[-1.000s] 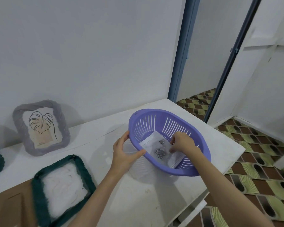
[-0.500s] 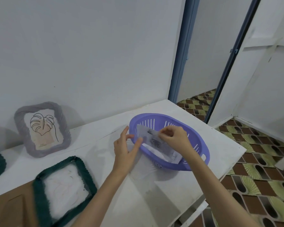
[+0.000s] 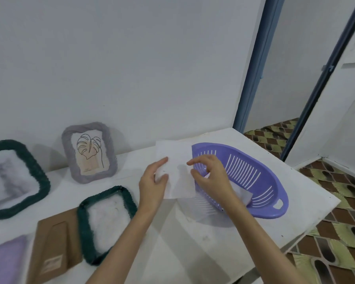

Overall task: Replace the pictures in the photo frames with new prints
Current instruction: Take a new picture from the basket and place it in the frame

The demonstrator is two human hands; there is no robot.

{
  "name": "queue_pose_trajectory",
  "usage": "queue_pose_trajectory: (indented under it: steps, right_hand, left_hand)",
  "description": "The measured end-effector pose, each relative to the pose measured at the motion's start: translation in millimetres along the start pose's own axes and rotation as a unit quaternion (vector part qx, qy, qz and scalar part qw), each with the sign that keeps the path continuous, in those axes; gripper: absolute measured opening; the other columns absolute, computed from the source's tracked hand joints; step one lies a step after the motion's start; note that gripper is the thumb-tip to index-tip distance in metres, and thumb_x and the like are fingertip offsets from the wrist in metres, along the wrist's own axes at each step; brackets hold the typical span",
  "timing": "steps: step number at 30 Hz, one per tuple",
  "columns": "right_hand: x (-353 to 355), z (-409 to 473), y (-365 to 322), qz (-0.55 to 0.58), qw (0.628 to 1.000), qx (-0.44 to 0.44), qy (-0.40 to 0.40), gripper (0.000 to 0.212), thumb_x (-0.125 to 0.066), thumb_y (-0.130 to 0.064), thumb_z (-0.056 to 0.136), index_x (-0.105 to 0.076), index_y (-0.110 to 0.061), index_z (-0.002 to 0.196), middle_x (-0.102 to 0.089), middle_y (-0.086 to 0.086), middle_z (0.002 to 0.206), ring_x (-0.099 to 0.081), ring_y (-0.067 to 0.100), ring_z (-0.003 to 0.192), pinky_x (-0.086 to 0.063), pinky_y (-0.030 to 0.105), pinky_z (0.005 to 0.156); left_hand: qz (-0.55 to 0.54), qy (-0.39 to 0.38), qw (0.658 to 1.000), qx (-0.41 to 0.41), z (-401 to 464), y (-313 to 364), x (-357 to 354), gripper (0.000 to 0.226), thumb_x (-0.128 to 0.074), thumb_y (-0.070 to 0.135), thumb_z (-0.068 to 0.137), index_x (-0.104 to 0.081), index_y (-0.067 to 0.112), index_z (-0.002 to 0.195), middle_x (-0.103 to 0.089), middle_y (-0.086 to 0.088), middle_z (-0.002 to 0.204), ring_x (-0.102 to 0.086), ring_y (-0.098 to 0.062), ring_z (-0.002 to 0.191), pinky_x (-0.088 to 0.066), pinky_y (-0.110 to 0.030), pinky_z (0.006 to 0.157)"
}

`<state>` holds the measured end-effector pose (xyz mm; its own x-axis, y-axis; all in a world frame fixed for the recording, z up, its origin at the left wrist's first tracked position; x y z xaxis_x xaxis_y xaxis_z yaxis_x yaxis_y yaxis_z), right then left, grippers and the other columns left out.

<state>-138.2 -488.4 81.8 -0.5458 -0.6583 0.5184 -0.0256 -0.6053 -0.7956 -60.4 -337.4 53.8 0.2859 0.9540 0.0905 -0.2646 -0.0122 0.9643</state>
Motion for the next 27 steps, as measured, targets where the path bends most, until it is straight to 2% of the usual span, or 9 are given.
queue_pose_trajectory:
  steps: [2, 5, 7, 9, 13, 17, 21, 24, 27]
  right_hand:
    - [-16, 0, -9, -0.003, 0.999, 0.019, -0.026, 0.022, -0.066, -0.013, 0.081, -0.068, -0.025, 0.099, -0.057, -0.001, 0.108, -0.049, 0.008, 0.101, -0.038, 0.019, 0.086]
    - [-49, -2, -27, 0.048, 0.993, 0.037, -0.102, 0.025, -0.068, -0.01, 0.08, -0.067, -0.019, 0.104, -0.057, -0.013, 0.094, -0.05, -0.009, 0.076, -0.035, 0.003, 0.069]
    - [-72, -2, -35, 0.07, 0.989, 0.041, -0.124, 0.027, -0.068, -0.008, 0.079, -0.067, -0.021, 0.102, -0.06, -0.016, 0.091, -0.047, 0.001, 0.065, -0.036, 0.004, 0.063]
    - [-95, 0, -40, 0.08, 0.986, 0.044, -0.138, 0.028, -0.068, -0.008, 0.079, -0.067, -0.028, 0.099, -0.061, -0.018, 0.089, -0.041, 0.007, 0.062, -0.036, 0.005, 0.061]
    - [-135, -5, -42, 0.094, 0.979, 0.033, -0.176, 0.029, -0.065, -0.005, 0.08, -0.068, -0.03, 0.096, -0.064, -0.019, 0.087, -0.04, 0.01, 0.062, -0.037, 0.003, 0.059]
    - [-163, -19, -30, 0.094, 0.973, -0.002, -0.211, 0.028, -0.065, -0.001, 0.08, -0.07, -0.019, 0.101, -0.065, -0.009, 0.09, -0.038, 0.011, 0.058, -0.039, 0.004, 0.055]
    - [-177, -35, -16, 0.079, 0.969, -0.023, -0.231, 0.029, -0.066, -0.001, 0.08, -0.07, -0.019, 0.102, -0.058, -0.011, 0.077, -0.037, 0.01, 0.057, -0.039, 0.003, 0.056]
    - [-183, -43, -7, 0.066, 0.968, -0.027, -0.242, 0.029, -0.068, -0.002, 0.079, -0.069, -0.019, 0.103, -0.049, -0.009, 0.068, -0.037, 0.009, 0.057, -0.039, 0.004, 0.055]
    - [-185, -49, 0, 0.045, 0.968, -0.022, -0.246, 0.031, -0.069, -0.004, 0.078, -0.068, -0.022, 0.103, -0.052, -0.001, 0.078, -0.04, 0.011, 0.061, -0.041, 0.006, 0.058]
  left_hand:
    - [-0.02, 0.025, 0.999, 0.007, -1, 0, 23, 0.043, -0.054, -0.008, 0.083, -0.06, 0.025, 0.11, -0.059, 0.008, 0.119, -0.053, -0.013, 0.118, -0.043, -0.03, 0.102]
    - [-0.043, 0.054, 0.997, 0.018, -4, -3, 61, 0.04, -0.057, -0.006, 0.084, -0.059, 0.023, 0.111, -0.059, 0.011, 0.117, -0.059, -0.003, 0.105, -0.049, -0.02, 0.092]
    - [-0.061, 0.073, 0.995, 0.03, -9, -6, 86, 0.039, -0.059, -0.004, 0.083, -0.058, 0.022, 0.112, -0.058, 0.013, 0.114, -0.059, 0.001, 0.098, -0.052, -0.019, 0.085]
    - [-0.055, 0.1, 0.992, 0.046, -14, -10, 112, 0.037, -0.061, -0.002, 0.082, -0.057, 0.02, 0.112, -0.056, 0.015, 0.11, -0.058, -0.005, 0.097, -0.053, -0.021, 0.083]
    - [0.015, 0.104, 0.99, 0.09, -30, -23, 155, 0.034, -0.061, 0.002, 0.085, -0.056, 0.012, 0.117, -0.055, 0.007, 0.112, -0.056, -0.002, 0.089, -0.048, -0.005, 0.067]
    - [0.115, 0.047, 0.985, 0.117, -49, -43, 175, 0.043, -0.063, 0.002, 0.083, -0.054, 0.015, 0.122, -0.054, 0.006, 0.122, -0.048, -0.008, 0.113, -0.039, -0.018, 0.093]
    - [0.195, 0.016, 0.973, 0.121, -61, -61, 184, 0.051, -0.071, 0.004, 0.076, -0.054, 0.02, 0.122, -0.055, 0.007, 0.122, -0.048, -0.007, 0.116, -0.039, -0.024, 0.102]
    - [0.238, 0.007, 0.962, 0.132, -68, -73, 187, 0.054, -0.074, 0.007, 0.073, -0.054, 0.021, 0.122, -0.056, 0.007, 0.12, -0.048, -0.007, 0.114, -0.037, -0.021, 0.099]
    - [0.272, -0.004, 0.954, 0.129, -73, -78, 185, 0.054, -0.074, 0.01, 0.074, -0.052, 0.022, 0.123, -0.052, 0.01, 0.12, -0.044, -0.004, 0.111, -0.034, -0.018, 0.094]
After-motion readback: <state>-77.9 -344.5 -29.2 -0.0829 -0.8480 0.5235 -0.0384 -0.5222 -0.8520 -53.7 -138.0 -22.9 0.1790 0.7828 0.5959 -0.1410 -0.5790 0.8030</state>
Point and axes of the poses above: each hand's wrist, its own z-axis towards the middle knuckle, its own x-axis out of the back of the hand, y = z × x, the point moved 7 cm from there along z, towards the middle knuckle
